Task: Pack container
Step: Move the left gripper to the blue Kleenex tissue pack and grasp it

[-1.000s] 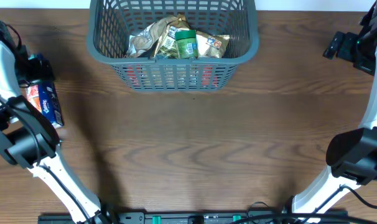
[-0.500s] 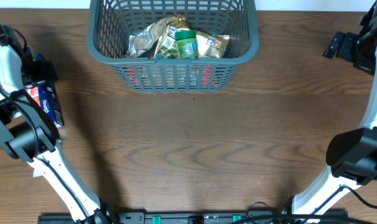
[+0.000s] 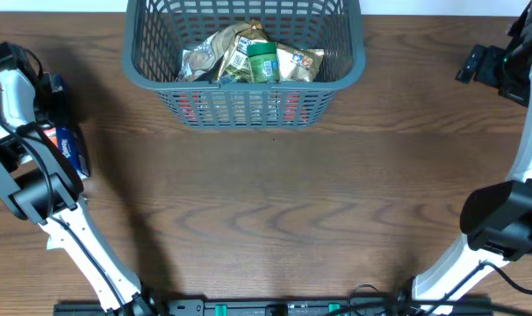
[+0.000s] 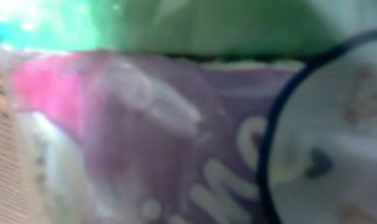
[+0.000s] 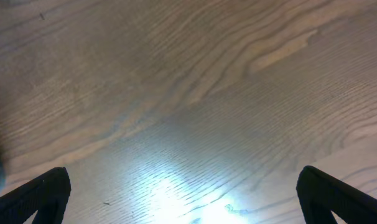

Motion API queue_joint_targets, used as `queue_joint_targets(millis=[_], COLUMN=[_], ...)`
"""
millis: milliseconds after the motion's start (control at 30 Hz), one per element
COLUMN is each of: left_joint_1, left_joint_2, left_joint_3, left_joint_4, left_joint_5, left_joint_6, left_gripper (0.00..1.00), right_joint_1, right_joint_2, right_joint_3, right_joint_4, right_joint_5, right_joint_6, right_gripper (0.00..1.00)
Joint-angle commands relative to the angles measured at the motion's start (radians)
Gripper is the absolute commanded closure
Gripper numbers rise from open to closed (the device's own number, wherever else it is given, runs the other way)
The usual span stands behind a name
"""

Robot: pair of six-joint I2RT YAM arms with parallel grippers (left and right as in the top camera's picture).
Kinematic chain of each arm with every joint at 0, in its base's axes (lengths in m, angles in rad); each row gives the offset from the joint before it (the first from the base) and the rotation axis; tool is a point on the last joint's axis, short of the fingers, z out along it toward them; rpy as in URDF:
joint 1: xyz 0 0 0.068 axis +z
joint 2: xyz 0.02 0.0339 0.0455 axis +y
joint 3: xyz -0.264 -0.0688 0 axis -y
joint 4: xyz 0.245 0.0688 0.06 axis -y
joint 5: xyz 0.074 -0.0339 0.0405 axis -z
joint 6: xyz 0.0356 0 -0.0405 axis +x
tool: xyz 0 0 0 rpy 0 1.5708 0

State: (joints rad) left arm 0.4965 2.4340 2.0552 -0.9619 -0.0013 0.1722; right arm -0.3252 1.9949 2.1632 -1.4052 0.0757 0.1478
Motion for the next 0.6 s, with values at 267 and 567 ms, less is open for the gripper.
queue_joint_targets(millis=[267,567], left_joint_1=[0.006,-0.057], left_joint_2=[-0.156,-0.601], left_joint_3=[0.014,0.021], left_joint_4=[-0.121,-0.169], left_joint_5=[0.257,0.305], left_joint_6=[-0.040,-0.069], left_gripper=[0.94,0.94], right_joint_1=[-0.007,-0.007], right_joint_2=[-0.003,-0.003], right_joint_3=[-0.006,-0.006], right_joint_4=[-0.007,-0.019], right_joint_5=[0.003,0.001], right_joint_6=[-0.045,-0.044], right_gripper=[0.01,0.01])
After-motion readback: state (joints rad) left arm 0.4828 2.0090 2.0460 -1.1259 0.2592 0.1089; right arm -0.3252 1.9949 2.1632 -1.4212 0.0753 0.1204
